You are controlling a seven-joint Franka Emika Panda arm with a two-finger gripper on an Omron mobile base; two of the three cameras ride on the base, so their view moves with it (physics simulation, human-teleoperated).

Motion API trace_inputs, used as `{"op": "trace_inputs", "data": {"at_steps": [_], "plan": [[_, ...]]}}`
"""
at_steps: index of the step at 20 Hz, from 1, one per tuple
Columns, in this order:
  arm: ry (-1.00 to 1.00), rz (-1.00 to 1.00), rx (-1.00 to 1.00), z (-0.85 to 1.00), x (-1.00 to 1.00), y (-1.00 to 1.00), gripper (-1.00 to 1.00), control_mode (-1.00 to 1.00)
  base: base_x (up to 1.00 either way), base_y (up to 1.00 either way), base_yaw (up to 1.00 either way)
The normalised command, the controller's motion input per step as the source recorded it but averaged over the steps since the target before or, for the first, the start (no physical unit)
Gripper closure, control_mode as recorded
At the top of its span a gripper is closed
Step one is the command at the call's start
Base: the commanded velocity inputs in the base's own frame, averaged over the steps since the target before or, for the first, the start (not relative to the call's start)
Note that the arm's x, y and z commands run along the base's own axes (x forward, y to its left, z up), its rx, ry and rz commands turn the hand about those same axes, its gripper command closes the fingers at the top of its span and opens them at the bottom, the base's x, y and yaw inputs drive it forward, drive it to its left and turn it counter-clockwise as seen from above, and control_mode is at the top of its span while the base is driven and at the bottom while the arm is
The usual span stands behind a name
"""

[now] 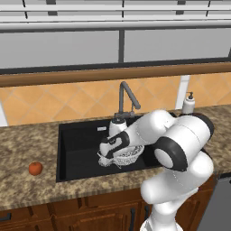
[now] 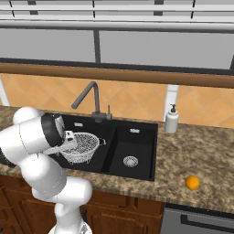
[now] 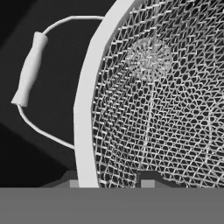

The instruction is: Put the colander in the sink, put the orange, orange in the colander, and turn on the sink faucet and pour water over the colander.

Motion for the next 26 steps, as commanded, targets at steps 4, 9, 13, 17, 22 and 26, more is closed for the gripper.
{"op": "trace_inputs", "data": {"at_steps": [4, 9, 13, 17, 22, 26], "plan": [[0.00, -0.14, 0.00, -0.33, 0.24, 0.00, 1.00, -1.00, 0.00, 0.00, 0.00], [0.00, -0.05, 0.00, -0.25, 0.38, 0.00, 1.00, -1.00, 0.00, 0.00, 0.00], [0.00, 0.03, 0.00, -0.28, 0.33, 0.00, 1.00, -1.00, 0.00, 0.00, 0.00], [0.00, 0.15, 0.00, -0.34, 0.31, -0.12, 1.00, -1.00, 0.00, 0.00, 0.00], [0.00, 0.16, 0.00, -0.36, 0.15, -0.26, 1.00, -1.00, 0.00, 0.00, 0.00], [-0.03, 0.05, 0.00, -0.27, 0.00, -0.43, 1.00, -1.00, 0.00, 0.00, 0.00]]}}
